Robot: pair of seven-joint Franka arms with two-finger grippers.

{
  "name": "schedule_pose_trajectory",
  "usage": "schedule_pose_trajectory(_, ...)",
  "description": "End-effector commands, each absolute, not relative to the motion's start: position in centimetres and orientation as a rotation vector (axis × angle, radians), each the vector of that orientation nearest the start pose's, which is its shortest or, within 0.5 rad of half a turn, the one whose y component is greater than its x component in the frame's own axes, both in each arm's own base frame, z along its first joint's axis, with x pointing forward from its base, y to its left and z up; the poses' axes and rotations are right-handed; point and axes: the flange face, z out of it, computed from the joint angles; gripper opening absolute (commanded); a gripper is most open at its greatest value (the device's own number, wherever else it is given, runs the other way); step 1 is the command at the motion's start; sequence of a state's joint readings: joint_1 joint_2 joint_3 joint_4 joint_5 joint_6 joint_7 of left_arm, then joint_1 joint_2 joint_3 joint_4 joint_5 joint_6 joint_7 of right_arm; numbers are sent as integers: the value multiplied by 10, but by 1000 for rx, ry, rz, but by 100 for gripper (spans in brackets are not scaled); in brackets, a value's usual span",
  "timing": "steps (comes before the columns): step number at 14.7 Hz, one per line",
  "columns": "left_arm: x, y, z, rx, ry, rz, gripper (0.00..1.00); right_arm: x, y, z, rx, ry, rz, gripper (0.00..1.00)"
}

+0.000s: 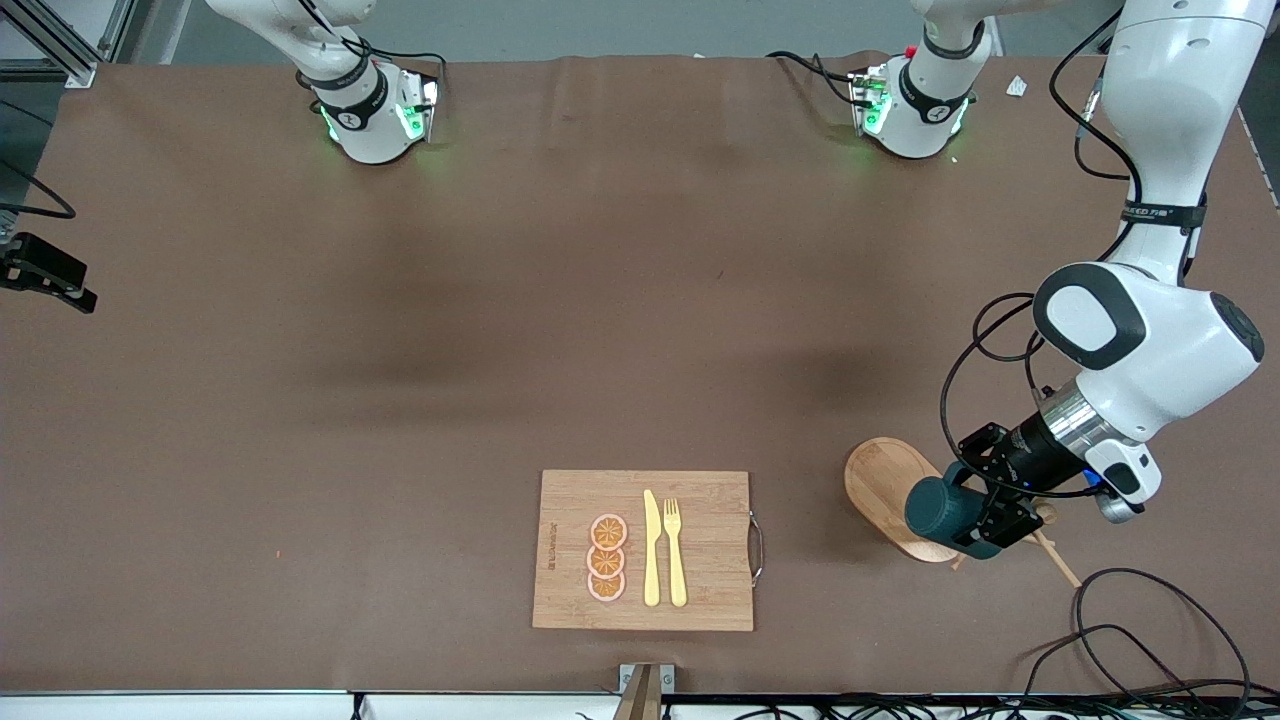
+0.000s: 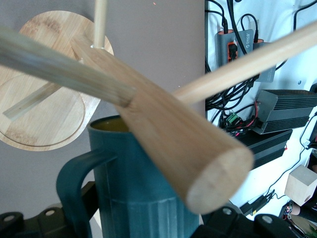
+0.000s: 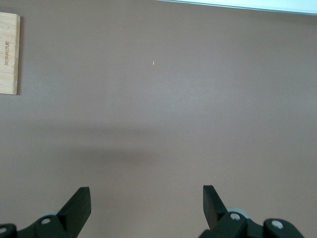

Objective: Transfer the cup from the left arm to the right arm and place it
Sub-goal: 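Lift the mug off the stand and carry it toward the table middle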

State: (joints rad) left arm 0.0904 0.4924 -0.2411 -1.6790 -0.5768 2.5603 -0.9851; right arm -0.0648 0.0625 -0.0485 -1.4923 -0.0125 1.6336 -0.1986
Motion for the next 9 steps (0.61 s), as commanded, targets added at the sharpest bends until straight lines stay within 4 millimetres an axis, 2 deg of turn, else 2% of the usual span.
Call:
schedule_pose_trajectory(1, 705, -76, 374, 1998, 1518, 69, 54, 571, -68, 633, -3163, -127, -117, 100)
schedule_pose_trajectory(3, 701, -75, 386, 2037, 1499, 42, 53, 571, -68, 633, -3163, -127, -119, 100)
schedule_pose_trajectory(7, 698, -71, 444, 2103, 1495, 19, 53, 571, -69, 633, -3163, -124, -119, 100)
schedule_pose_trajectory(9, 696, -83, 468, 2136, 1524, 44, 53, 572, -68, 632, -3163, -127, -119, 100)
